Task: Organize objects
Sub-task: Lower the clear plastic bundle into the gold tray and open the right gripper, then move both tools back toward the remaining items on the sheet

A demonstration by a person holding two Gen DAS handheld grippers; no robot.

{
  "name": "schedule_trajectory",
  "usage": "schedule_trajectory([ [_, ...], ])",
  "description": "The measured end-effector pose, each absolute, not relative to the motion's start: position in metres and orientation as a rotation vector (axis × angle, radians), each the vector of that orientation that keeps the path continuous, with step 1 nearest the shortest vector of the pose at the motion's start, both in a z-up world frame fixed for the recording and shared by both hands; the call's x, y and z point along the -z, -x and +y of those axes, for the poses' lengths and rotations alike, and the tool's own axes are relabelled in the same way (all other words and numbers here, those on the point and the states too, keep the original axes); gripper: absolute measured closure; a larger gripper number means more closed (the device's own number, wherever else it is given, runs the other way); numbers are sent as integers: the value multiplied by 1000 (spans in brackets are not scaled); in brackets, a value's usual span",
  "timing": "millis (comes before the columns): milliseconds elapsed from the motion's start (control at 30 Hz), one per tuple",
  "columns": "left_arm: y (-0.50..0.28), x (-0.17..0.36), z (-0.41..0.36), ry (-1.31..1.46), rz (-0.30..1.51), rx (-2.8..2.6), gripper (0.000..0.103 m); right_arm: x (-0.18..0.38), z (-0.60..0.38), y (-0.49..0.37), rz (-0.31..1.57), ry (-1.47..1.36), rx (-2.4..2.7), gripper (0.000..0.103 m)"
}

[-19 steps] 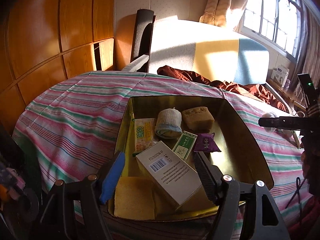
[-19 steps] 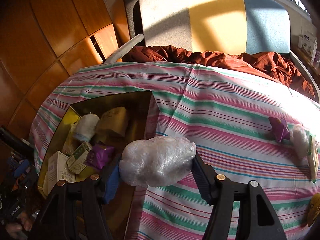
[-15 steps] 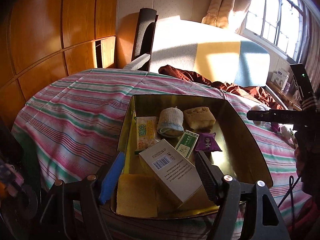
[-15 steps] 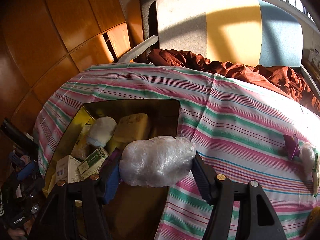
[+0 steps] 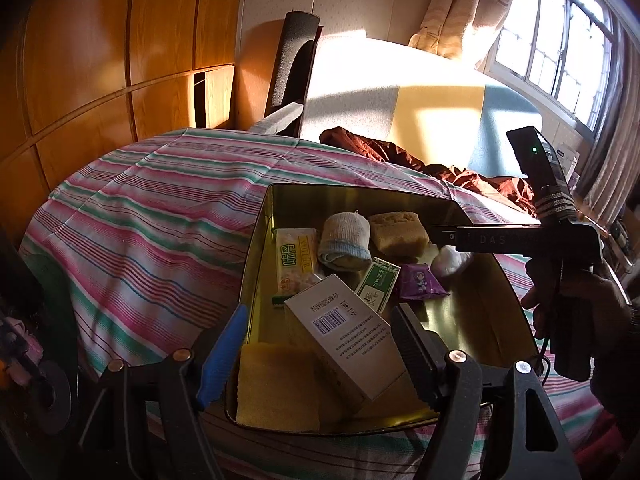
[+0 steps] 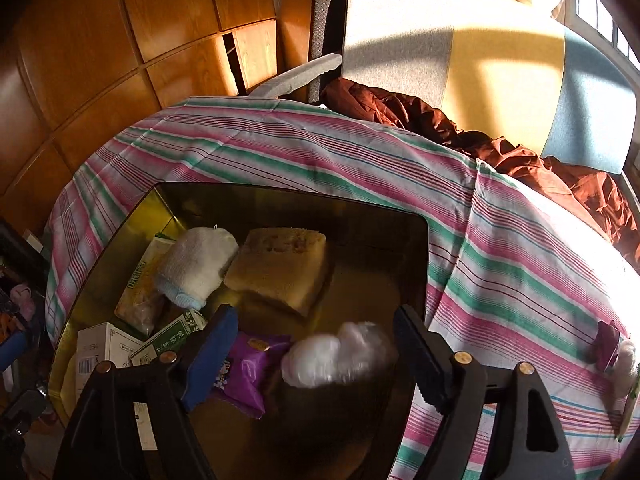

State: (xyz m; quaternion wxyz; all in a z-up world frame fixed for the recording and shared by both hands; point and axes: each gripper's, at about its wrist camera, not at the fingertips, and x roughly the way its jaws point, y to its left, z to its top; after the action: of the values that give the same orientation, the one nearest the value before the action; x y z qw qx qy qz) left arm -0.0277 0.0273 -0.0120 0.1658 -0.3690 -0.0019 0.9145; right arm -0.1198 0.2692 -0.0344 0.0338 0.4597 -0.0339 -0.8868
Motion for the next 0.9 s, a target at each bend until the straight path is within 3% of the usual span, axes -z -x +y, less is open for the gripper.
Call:
schedule_trajectory([
  [367, 22, 7, 36, 1034, 31, -2599, 27, 7, 309, 75, -145, -1326, 2828, 12],
  [900, 5, -13, 70, 951, 146, -2562, 23, 11, 439, 3, -278, -1459, 3033, 12],
])
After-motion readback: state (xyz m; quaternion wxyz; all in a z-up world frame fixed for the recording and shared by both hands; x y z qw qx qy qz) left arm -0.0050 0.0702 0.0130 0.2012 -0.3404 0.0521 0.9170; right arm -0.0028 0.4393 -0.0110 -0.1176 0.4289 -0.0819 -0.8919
